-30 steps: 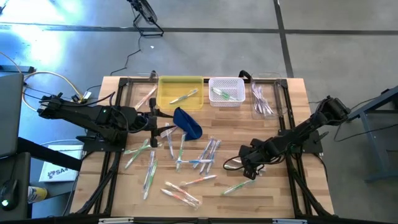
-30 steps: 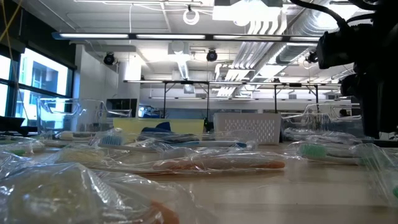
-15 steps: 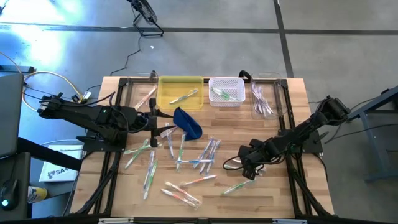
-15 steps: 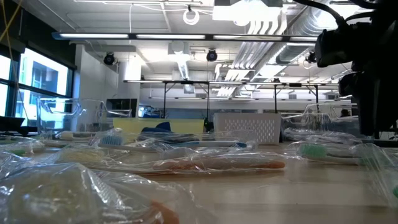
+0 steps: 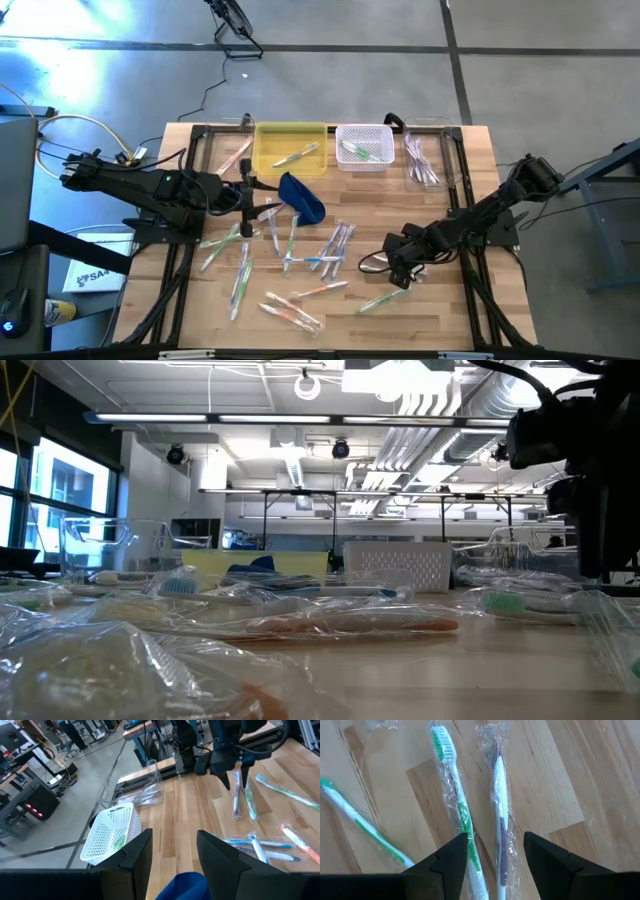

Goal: Pick & Place Toothbrushes
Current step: Put the violet toothbrush into the right transparent bin

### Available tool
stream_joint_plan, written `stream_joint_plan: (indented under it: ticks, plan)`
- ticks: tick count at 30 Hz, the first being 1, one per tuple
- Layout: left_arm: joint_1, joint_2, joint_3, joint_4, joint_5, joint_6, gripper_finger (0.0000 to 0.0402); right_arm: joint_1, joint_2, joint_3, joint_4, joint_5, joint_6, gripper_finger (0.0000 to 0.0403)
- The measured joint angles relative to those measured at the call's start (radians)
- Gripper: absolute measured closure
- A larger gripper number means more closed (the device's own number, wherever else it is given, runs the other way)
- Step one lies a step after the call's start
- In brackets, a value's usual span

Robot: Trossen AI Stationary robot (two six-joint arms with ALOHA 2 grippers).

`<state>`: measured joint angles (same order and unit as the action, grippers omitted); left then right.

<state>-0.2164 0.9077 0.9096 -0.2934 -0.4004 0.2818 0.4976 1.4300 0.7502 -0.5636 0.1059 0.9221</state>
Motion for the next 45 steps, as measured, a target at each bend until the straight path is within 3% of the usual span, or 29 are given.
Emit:
stream_joint_plan:
  ticks: [45]
  plan:
    - [0.000, 0.000, 0.000, -0.001, 0.000, 0.000, 0.0252, 0.000, 0.000, 0.000, -0.024, 0.053, -0.010, 0.0215]
